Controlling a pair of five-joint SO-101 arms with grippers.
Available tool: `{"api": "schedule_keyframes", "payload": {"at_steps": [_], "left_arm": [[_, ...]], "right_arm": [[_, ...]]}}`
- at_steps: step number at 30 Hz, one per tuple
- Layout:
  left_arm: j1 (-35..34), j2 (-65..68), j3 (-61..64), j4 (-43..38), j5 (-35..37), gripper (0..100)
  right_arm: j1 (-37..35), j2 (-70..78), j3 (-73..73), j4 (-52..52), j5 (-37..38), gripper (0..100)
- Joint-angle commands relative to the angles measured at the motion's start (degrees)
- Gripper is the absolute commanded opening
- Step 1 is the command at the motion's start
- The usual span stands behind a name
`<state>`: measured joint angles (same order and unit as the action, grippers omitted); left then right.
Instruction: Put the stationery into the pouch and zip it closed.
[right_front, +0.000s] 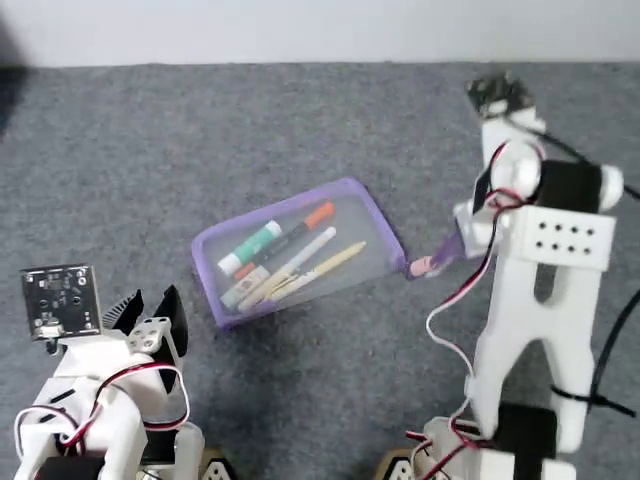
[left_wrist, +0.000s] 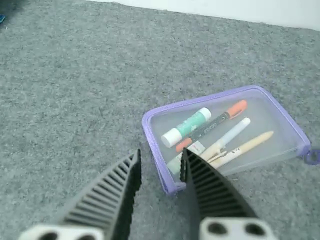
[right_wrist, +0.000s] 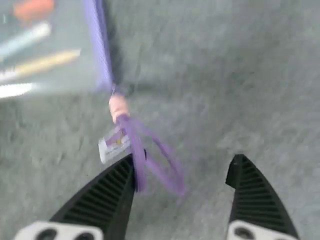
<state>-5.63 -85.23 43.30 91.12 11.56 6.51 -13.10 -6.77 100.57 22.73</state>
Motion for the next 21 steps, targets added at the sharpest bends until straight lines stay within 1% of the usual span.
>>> {"api": "schedule_keyframes", "payload": {"at_steps": [1,7,10,12,14,16,19,21], "left_arm": [[-0.4,-0.2,-0.2,0.4,0.0,13],[-0.4,-0.2,-0.2,0.4,0.0,13],[-0.2,-0.2,-0.2,0.4,0.0,13],[0.0,-0.2,-0.1,0.2,0.0,13],[0.0,-0.2,0.7,-0.1,0.0,13],[0.0,-0.3,2.0,-0.1,0.1,13],[-0.4,-0.3,3.6,-0.1,0.1,13],[-0.4,-0.3,4.4,-0.4,0.1,13]], "right_arm": [[0.5,-5.3,7.8,2.2,-0.7,27.4],[0.0,-11.2,22.2,2.2,-0.8,27.4],[-4.3,-13.5,30.2,2.2,-1.8,27.4],[-8.2,-14.7,33.6,1.8,-6.4,27.4],[-11.9,-15.8,34.3,0.8,-12.3,27.4],[-14.5,-17.2,34.3,0.8,-16.4,27.4],[-16.2,-20.4,35.1,1.3,-19.1,27.4],[-16.2,-23.7,36.7,1.3,-19.1,27.4]]}}
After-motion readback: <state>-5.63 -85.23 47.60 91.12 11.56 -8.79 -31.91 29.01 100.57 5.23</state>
